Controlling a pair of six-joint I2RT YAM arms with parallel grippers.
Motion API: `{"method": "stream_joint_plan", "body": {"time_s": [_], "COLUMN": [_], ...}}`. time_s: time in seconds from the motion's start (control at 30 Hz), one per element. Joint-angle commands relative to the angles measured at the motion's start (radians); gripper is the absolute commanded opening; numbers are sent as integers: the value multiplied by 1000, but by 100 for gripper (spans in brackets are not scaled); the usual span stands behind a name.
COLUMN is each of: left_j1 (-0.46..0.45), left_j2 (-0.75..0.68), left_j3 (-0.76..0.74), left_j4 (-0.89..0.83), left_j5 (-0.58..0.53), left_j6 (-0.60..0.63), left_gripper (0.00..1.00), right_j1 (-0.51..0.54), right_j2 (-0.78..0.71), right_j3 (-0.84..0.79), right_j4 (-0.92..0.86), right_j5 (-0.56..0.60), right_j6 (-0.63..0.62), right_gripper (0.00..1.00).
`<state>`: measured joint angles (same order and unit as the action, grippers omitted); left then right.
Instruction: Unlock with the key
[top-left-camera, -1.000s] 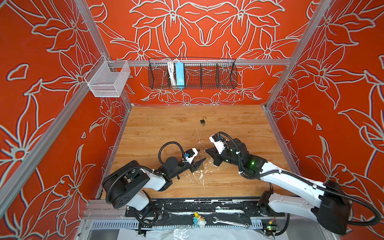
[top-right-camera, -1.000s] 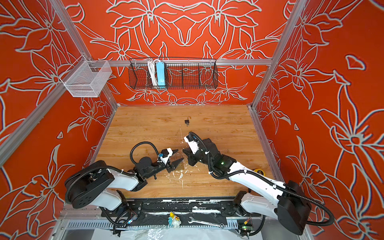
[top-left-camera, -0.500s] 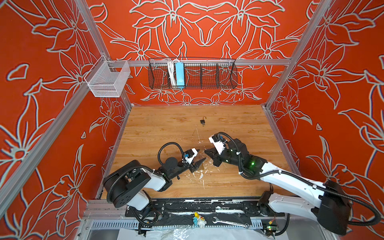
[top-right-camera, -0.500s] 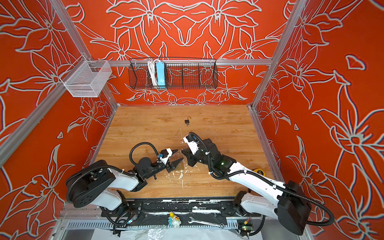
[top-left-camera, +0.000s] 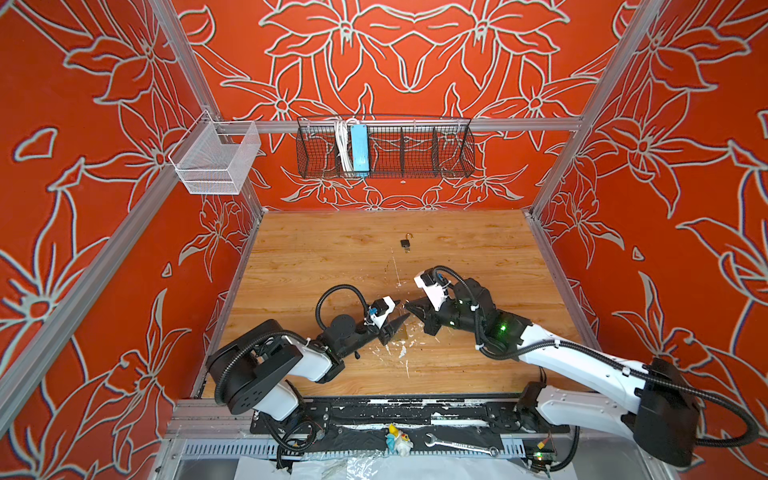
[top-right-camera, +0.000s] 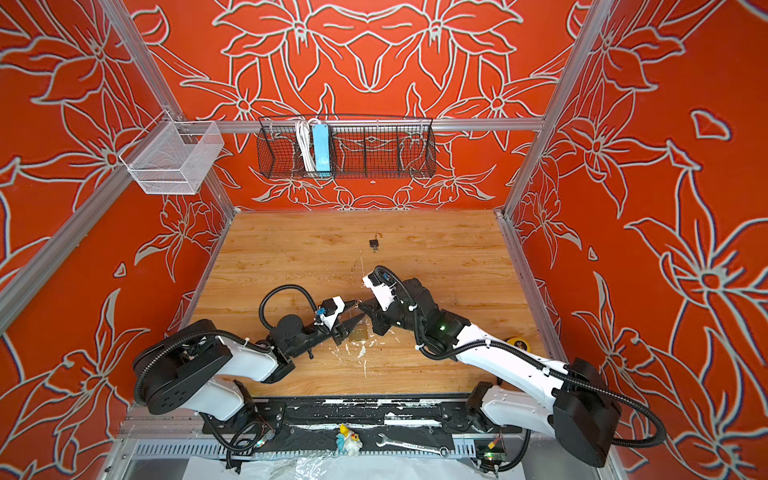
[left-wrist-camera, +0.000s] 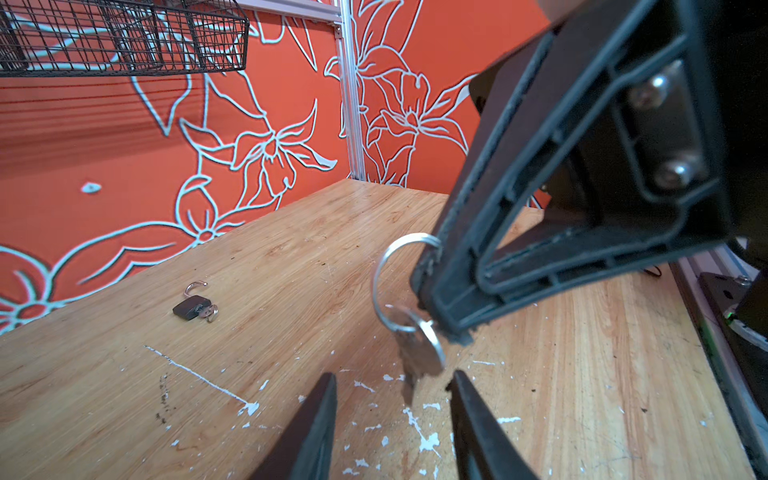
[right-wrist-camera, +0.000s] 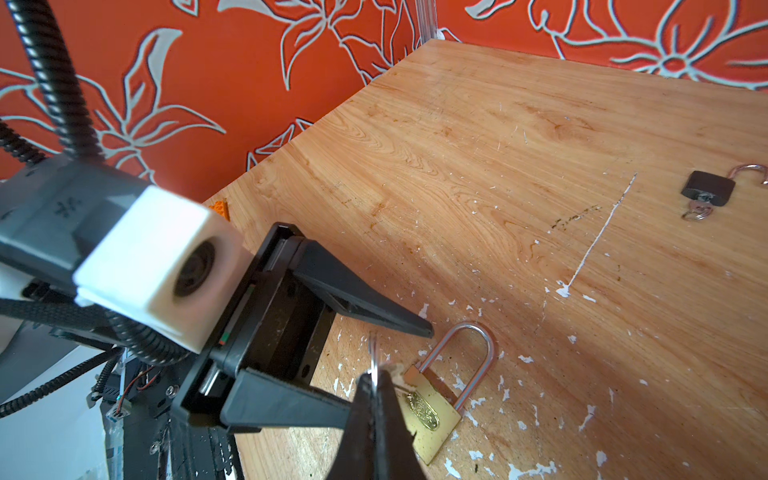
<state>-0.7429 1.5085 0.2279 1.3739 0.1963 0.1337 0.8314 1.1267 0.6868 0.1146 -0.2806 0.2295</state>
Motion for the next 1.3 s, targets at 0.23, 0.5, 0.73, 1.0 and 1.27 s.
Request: {"method": "stream_joint_plan", "body": {"time_s": [0.23, 0.5, 0.73, 1.0, 1.27], "left_j1": [-7, -7, -6, -7, -7], "left_j2": [-11, -32, -55, -64, -76], "left_j3": [4, 5, 12, 25, 31], "left_j4": [13, -10, -51, -94, -124], "left_j5": [26, 42, 57, 88, 104], "left_j6": [20, 30, 46, 53, 61], "left_gripper": [29, 17, 5, 0, 0], "right_j1": [9, 11, 11, 11, 11], "right_j2": [2, 9, 10, -13, -33], "right_j3": [-5, -3, -1, -6, -2], "right_j4": [23, 19, 10, -7, -82], "right_j5": [-14, -6, 15, 79, 274], "right_j6": [8, 7, 7, 6, 22], "right_gripper": [0, 0, 0, 0, 0]}}
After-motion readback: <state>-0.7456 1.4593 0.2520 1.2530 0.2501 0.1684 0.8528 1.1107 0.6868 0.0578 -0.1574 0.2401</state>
